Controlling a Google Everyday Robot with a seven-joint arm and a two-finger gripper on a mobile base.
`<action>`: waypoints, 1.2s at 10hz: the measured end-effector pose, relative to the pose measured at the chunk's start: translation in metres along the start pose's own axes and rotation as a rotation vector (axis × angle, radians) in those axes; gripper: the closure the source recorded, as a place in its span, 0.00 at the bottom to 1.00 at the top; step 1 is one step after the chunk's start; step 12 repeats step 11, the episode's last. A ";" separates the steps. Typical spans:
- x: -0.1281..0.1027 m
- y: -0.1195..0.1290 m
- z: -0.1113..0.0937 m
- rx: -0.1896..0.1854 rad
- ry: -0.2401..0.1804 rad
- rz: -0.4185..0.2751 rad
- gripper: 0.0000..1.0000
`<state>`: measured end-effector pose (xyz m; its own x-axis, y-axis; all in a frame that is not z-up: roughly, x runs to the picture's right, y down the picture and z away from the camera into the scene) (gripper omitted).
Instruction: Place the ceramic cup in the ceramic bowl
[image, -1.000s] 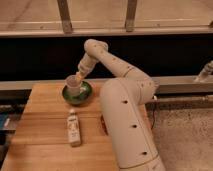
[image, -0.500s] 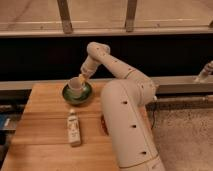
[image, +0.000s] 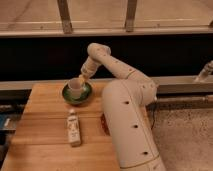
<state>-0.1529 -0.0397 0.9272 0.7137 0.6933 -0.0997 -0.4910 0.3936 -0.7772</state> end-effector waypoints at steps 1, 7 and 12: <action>0.000 0.001 0.000 -0.002 0.002 -0.003 0.48; -0.009 0.016 -0.009 0.007 0.015 -0.054 0.20; -0.028 0.042 -0.048 0.059 -0.009 -0.125 0.20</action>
